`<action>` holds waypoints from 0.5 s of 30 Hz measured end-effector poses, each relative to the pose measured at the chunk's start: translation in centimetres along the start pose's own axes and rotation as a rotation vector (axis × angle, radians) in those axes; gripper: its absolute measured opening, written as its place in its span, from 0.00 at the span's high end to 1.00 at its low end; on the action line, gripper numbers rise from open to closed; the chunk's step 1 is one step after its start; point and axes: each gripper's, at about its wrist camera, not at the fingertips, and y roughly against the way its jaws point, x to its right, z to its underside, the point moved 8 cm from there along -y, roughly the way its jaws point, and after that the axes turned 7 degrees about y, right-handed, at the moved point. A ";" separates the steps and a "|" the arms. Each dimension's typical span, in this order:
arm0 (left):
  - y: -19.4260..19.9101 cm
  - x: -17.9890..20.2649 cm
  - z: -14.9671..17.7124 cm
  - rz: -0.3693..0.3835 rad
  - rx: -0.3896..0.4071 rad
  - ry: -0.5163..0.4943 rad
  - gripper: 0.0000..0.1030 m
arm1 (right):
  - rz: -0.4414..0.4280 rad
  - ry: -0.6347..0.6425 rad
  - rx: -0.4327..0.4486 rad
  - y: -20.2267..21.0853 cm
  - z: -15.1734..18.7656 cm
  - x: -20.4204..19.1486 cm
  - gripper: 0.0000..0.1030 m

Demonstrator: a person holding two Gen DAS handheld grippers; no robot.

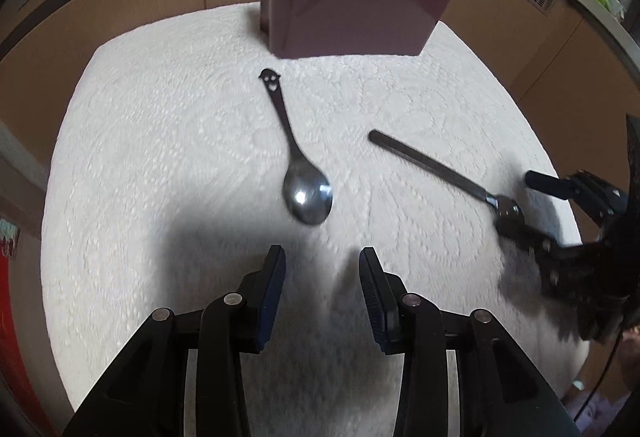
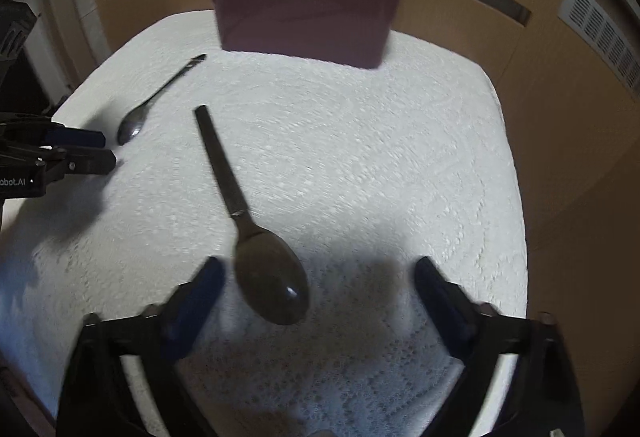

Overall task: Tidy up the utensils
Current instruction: 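Grasp the black-handled dark spoon with the right gripper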

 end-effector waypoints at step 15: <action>0.6 -2.4 0.1 -0.040 0.030 0.063 0.60 | -0.110 0.150 -0.056 -2.6 -5.4 -3.2 0.89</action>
